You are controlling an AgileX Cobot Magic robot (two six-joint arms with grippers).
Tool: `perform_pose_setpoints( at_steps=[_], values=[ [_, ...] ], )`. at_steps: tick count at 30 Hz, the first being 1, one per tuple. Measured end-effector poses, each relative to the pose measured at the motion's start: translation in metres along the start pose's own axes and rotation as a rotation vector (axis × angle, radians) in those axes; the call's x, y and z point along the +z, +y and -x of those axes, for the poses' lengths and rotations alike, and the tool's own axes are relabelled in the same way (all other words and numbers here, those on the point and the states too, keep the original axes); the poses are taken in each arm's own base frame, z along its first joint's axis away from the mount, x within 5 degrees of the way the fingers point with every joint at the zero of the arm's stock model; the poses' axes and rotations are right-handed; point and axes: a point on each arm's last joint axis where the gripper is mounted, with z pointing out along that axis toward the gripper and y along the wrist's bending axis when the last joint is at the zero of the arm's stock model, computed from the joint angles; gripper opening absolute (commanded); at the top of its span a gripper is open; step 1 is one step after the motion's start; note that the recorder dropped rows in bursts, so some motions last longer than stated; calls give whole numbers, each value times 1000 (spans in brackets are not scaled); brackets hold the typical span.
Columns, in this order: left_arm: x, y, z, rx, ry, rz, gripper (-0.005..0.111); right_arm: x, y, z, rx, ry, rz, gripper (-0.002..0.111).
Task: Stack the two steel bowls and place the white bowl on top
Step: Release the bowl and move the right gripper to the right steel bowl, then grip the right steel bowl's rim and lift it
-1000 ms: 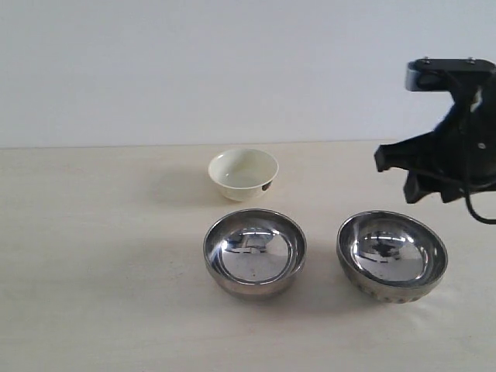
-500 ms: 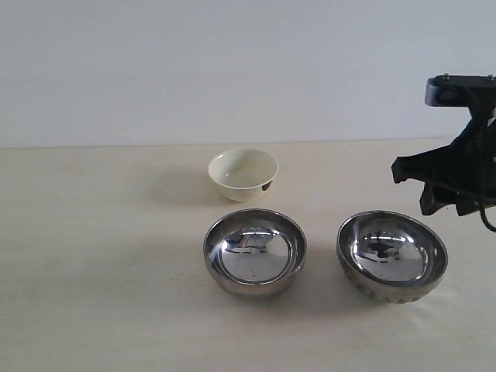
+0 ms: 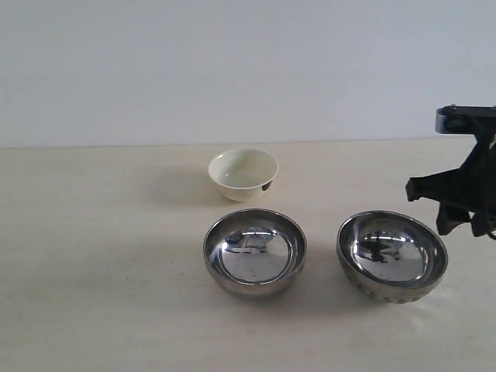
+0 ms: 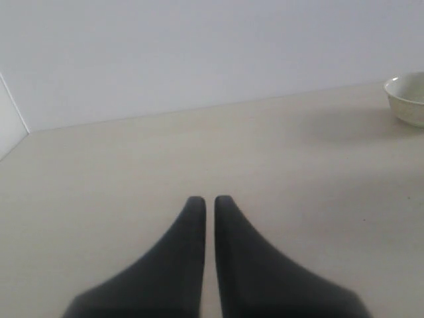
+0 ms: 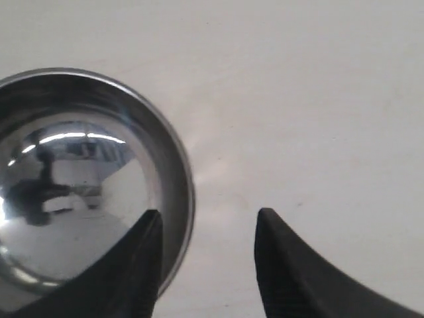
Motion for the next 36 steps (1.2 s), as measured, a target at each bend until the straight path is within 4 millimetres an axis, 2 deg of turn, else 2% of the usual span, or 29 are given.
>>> perform_pose_setpoints(
  at_steps=[4, 9, 18, 30, 32, 35, 36],
  values=[
    [0, 0, 0, 0, 0, 0, 4, 6, -10, -5, -4, 3, -7, 39],
    [0, 0, 0, 0, 0, 0, 4, 17, -5, -13, 1, -32, 64, 39],
    [0, 0, 0, 0, 0, 0, 4, 22, -3, -15, -3, -36, 87, 39],
    [0, 0, 0, 0, 0, 0, 4, 61, -5, -21, 6, 58, 72, 38],
    [0, 0, 0, 0, 0, 0, 4, 64, -5, -20, 7, 55, 70, 29],
    [0, 0, 0, 0, 0, 0, 4, 66, -5, -20, 10, 50, 71, 2],
    [0, 0, 0, 0, 0, 0, 4, 66, -5, -19, 11, 47, 71, 0]
  ],
)
